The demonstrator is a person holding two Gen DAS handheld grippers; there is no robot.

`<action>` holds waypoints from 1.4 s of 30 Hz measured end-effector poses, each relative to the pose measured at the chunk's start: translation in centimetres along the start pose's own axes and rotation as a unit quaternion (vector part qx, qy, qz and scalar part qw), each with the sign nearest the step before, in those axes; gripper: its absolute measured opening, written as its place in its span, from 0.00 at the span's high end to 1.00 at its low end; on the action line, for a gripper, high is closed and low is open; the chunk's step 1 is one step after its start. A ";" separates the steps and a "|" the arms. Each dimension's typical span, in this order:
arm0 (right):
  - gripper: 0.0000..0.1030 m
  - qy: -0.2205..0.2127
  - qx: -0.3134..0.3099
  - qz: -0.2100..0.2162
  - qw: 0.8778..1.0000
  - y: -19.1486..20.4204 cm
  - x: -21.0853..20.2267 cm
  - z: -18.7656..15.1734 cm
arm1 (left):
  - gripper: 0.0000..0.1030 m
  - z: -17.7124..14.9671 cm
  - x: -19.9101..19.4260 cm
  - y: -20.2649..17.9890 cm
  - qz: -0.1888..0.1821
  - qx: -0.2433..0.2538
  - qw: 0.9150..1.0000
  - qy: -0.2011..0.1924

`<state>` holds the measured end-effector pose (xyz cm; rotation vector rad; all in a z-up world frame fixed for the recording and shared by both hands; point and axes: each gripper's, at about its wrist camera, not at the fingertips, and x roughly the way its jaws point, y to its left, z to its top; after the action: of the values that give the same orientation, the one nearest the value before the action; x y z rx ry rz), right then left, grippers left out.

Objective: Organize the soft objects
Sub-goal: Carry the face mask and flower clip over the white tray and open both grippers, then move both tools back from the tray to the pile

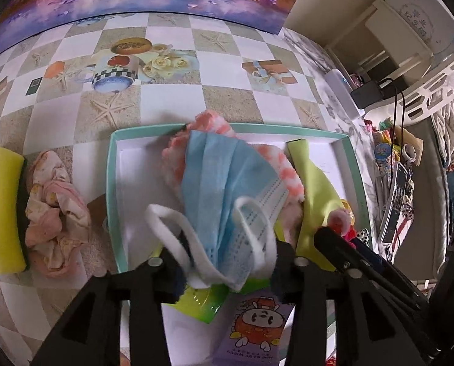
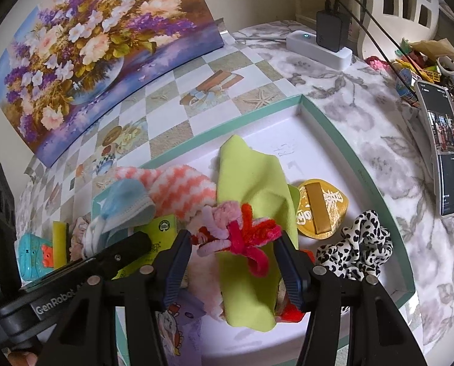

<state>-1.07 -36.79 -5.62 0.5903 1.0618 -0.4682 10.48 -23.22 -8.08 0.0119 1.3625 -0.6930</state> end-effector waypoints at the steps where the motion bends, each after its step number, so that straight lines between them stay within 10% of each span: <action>1: 0.42 -0.001 0.000 0.000 1.000 0.0 0.0 0.0 | 0.53 0.0 -0.1 0.0 0.000 -0.001 1.000 0.000; 13: 0.41 -0.025 0.005 0.003 1.000 -0.1 -1.2 0.2 | 0.21 0.0 -1.7 1.2 0.009 -0.029 1.000 0.002; 31: 0.33 -0.044 -0.004 -0.007 0.999 0.3 -2.1 0.2 | 0.20 -0.1 -6.0 2.3 0.110 -0.050 0.991 -0.061; 36: 0.03 -0.048 -0.025 -0.017 0.998 1.0 -2.0 0.0 | 0.08 -0.3 -6.1 4.4 0.143 -0.087 0.984 -0.065; 42: 0.00 -0.047 -0.045 -0.031 0.997 1.6 -1.6 -0.1 | 0.06 -0.7 -6.0 6.9 0.147 -0.147 0.976 -0.058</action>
<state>-0.81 -35.44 -3.82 0.4521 1.0087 -0.4955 12.80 -14.73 -5.53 -0.0623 1.3050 -0.2371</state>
